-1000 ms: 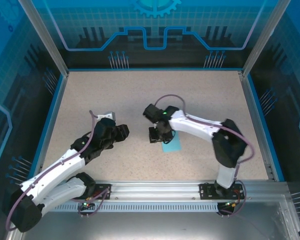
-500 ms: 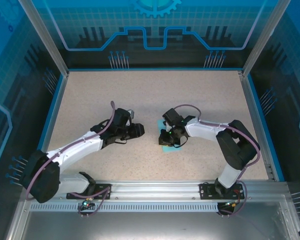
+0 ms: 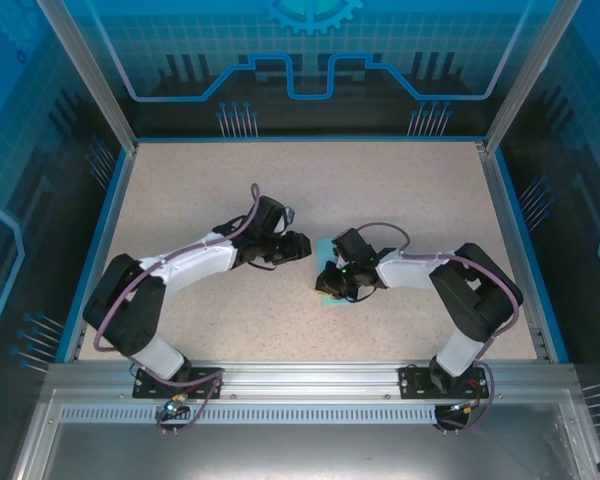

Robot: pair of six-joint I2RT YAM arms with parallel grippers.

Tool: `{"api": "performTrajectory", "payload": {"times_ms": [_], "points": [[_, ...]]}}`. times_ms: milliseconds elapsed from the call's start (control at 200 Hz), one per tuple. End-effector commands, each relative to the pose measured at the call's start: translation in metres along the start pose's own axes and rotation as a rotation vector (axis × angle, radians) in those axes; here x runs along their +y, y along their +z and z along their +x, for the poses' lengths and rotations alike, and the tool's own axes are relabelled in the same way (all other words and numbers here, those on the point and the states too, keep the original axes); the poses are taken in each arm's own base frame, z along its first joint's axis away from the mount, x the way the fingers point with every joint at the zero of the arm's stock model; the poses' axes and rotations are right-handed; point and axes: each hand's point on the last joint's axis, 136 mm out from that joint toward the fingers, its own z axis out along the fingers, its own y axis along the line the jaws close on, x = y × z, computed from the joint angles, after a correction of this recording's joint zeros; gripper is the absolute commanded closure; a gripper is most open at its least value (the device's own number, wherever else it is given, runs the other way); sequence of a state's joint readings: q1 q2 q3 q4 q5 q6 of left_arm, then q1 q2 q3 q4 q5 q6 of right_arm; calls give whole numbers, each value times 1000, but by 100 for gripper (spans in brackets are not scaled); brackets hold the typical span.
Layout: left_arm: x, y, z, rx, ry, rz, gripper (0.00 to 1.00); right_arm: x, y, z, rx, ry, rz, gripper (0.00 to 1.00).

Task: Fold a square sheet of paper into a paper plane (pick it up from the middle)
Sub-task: Third fold the triangle at the center of the table.

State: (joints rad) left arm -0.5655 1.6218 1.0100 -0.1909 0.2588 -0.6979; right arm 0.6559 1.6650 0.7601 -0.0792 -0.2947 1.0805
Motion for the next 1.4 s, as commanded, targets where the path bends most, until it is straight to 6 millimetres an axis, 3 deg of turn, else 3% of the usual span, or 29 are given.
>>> {"api": "performTrajectory", "payload": {"times_ms": [0,60,170,385,860,1230,1395], "points": [[-21,8,-8,41,7,76,67,22,-31,-3,-68,-42,-68,81],[-25,15,-9,58,10,85,68,19,-46,-4,-103,-62,-47,78],[-31,32,-8,104,12,95,73,-9,-66,-7,-148,-37,28,72],[-23,62,2,162,11,54,78,-46,-68,-10,-130,23,35,67],[0,90,4,204,37,-13,82,-61,-68,-11,-110,30,78,60],[16,98,17,245,52,-35,82,-66,-62,-21,-98,49,61,56],[21,98,20,260,74,-47,82,-59,-53,-21,-61,41,14,55]]}}
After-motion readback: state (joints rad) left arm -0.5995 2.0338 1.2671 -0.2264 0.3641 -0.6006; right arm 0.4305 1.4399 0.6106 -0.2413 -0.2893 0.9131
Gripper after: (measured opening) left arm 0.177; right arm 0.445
